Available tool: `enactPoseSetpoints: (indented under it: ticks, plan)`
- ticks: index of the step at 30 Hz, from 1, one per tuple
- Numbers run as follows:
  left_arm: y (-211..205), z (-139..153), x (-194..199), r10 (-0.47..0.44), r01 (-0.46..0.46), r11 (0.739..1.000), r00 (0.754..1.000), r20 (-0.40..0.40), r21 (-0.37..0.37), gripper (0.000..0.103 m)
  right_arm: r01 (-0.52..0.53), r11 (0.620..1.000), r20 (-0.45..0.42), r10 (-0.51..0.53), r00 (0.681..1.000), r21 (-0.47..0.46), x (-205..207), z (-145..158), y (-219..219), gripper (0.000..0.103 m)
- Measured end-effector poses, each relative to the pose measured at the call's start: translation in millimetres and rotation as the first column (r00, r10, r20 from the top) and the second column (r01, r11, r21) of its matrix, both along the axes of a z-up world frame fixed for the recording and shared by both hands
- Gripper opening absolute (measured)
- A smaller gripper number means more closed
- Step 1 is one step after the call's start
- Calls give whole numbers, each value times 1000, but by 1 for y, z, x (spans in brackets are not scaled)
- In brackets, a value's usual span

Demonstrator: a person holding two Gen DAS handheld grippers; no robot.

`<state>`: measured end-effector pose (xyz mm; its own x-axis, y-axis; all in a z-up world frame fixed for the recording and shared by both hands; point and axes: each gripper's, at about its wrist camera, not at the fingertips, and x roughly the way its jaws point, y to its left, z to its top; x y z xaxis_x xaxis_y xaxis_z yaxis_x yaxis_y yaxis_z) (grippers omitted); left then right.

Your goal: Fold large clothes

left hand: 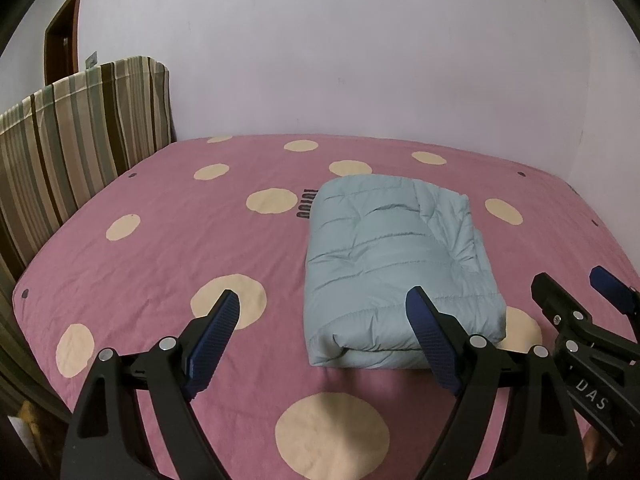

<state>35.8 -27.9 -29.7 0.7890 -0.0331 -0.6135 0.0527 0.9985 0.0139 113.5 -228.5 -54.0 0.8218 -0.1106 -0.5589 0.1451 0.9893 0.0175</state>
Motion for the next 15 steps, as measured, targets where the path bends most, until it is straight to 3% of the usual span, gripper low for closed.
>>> enactPoseSetpoints:
  ticks: [15]
  plan:
    - [0,0,-5,-1,1,1000,1000,22,4,86,-6,1000,1,6,1000,-5,0,0,0,87]
